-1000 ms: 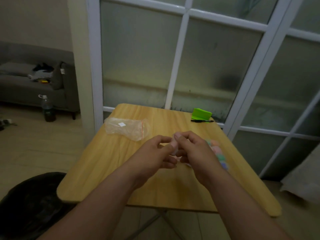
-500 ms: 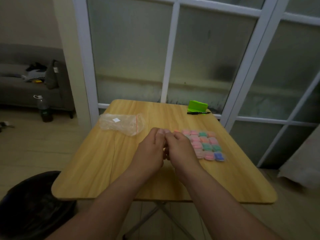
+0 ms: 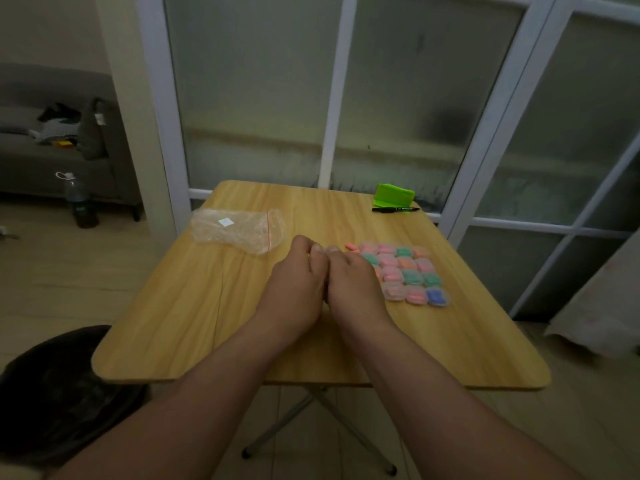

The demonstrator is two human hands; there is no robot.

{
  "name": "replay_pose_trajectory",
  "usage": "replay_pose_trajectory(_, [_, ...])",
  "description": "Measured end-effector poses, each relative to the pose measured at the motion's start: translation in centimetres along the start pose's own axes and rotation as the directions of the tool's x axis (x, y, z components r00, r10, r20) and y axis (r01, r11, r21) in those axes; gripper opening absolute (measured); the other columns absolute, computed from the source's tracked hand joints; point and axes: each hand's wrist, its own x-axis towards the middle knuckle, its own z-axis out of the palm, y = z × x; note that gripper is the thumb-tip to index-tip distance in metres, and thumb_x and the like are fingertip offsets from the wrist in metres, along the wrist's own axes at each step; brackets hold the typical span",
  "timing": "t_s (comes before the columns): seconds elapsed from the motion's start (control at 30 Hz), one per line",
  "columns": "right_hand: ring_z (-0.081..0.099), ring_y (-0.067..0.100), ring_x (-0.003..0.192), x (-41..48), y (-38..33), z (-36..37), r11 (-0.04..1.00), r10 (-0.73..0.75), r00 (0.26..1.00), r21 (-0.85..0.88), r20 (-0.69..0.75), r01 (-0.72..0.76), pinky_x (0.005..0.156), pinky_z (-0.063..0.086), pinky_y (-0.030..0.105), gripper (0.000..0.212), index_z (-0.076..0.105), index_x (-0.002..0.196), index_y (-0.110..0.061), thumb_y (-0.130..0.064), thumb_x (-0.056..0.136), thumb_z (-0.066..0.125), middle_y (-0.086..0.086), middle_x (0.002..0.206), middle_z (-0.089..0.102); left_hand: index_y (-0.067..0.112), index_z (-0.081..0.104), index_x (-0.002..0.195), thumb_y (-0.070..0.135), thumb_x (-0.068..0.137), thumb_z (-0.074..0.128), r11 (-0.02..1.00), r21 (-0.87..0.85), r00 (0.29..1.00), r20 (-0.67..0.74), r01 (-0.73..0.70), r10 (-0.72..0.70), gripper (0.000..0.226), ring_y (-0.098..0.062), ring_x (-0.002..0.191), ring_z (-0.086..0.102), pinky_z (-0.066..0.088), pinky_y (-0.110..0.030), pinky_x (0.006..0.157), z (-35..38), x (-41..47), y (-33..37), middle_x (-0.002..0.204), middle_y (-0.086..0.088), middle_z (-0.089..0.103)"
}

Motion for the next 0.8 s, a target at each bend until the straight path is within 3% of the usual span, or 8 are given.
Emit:
replay_pose_trajectory(0.17, [0.061, 0.018, 0.07, 0.5, -0.4, -0.9, 0.973, 0.081, 0.988, 0.206, 0.131, -0.107, 0.064, 0.051, 0.04, 0.028, 0.068, 0.099, -0.015, -0.035, 0.106, 0.05, 0.005, 0.083, 0.066, 0.019, 0.053, 0.105, 0.038, 0.113, 0.031, 0.992, -0.127, 1.0, -0.01, 0.006, -0.008, 0.03, -0.019, 0.057, 0.057, 0.045, -0.036, 0.05, -0.5, 0.0, 0.1, 0.075, -0.009, 0.061])
replay_pose_trajectory(0.27, [0.061, 0.017, 0.075, 0.9, -1.0, -2.4, 0.978, 0.008, 0.967, 0.199, 0.255, -0.061, 0.069, 0.047, 0.036, 0.031, 0.076, 0.105, -0.018, -0.041, 0.107, 0.056, -0.001, 0.084, 0.07, 0.021, 0.05, 0.124, 0.041, 0.113, 0.032, 0.966, -0.252, 0.996, 0.078, 0.063, -0.045, 0.03, -0.029, 0.057, 0.064, 0.054, -0.035, 0.047, -1.3, -0.3, 0.9, 0.084, -0.02, 0.067])
replay_pose_trajectory(0.4, [0.068, 0.003, 0.093, 1.0, -1.7, -3.9, 0.971, -0.222, 0.956, -0.049, 0.191, 0.236, 0.072, 0.053, 0.02, 0.032, 0.07, 0.131, -0.027, -0.039, 0.101, 0.069, -0.012, 0.112, 0.073, 0.018, 0.053, 0.136, 0.057, 0.109, 0.032, 0.835, -0.439, 0.938, 0.256, 0.33, -0.236, 0.052, -0.037, 0.079, 0.075, 0.065, -0.042, 0.067, -1.9, -0.6, 1.6, 0.104, -0.019, 0.074])
replay_pose_trajectory(0.47, [0.063, 0.0, 0.102, 0.5, -1.7, -4.2, 0.821, -0.452, 0.867, -0.282, 0.21, 0.497, 0.078, 0.053, 0.016, 0.038, 0.063, 0.134, -0.03, -0.03, 0.098, 0.073, -0.017, 0.121, 0.065, 0.012, 0.062, 0.127, 0.068, 0.104, 0.033, 0.685, -0.526, 0.86, 0.384, 0.503, -0.336, 0.068, -0.036, 0.08, 0.074, 0.062, -0.043, 0.07, -2.4, -0.2, 1.7, 0.102, -0.023, 0.076])
replay_pose_trajectory(0.53, [0.059, -0.001, 0.111, 0.1, -1.4, -4.1, 0.69, -0.529, 0.782, -0.369, 0.33, 0.623, 0.082, 0.051, 0.013, 0.041, 0.059, 0.134, -0.03, -0.02, 0.096, 0.073, -0.018, 0.126, 0.06, 0.009, 0.062, 0.129, 0.062, 0.105, 0.041, 0.613, -0.579, 0.839, 0.441, 0.537, -0.319, 0.062, -0.033, 0.089, 0.075, 0.061, -0.043, 0.077, -2.9, 0.1, 1.3, 0.11, -0.025, 0.075])
replay_pose_trajectory(0.6, [0.06, -0.002, 0.117, -0.2, -1.2, -4.1, 0.757, -0.482, 0.797, -0.284, 0.364, 0.588, 0.087, 0.054, 0.016, 0.035, 0.06, 0.13, -0.029, -0.018, 0.098, 0.071, -0.018, 0.125, 0.062, 0.008, 0.063, 0.132, 0.044, 0.11, 0.046, 0.613, -0.61, 0.862, 0.412, 0.502, -0.297, 0.045, -0.03, 0.094, 0.076, 0.061, -0.04, 0.08, -3.2, 0.5, 0.6, 0.113, -0.022, 0.075])
replay_pose_trajectory(0.7, [0.063, -0.004, 0.111, -0.1, -1.6, -4.4, 0.912, -0.376, 0.899, -0.082, 0.223, 0.402, 0.091, 0.058, 0.026, 0.025, 0.063, 0.122, -0.027, -0.018, 0.099, 0.068, -0.016, 0.12, 0.067, 0.002, 0.061, 0.132, 0.024, 0.11, 0.05, 0.631, -0.615, 0.88, 0.366, 0.473, -0.303, 0.034, -0.027, 0.082, 0.07, 0.059, -0.035, 0.073, -3.0, 0.7, 0.1, 0.108, -0.025, 0.073])
replay_pose_trajectory(0.8, [0.065, -0.005, 0.107, 0.0, -1.5, -4.4, 0.92, -0.356, 0.907, -0.088, 0.225, 0.383, 0.081, 0.057, 0.018, 0.02, 0.067, 0.123, -0.028, -0.026, 0.103, 0.068, -0.016, 0.119, 0.069, 0.002, 0.061, 0.13, 0.019, 0.108, 0.054, 0.664, -0.607, 0.898, 0.34, 0.437, -0.28, 0.029, -0.026, 0.079, 0.067, 0.058, -0.033, 0.07, -2.4, 0.3, 0.5, 0.101, -0.023, 0.071])
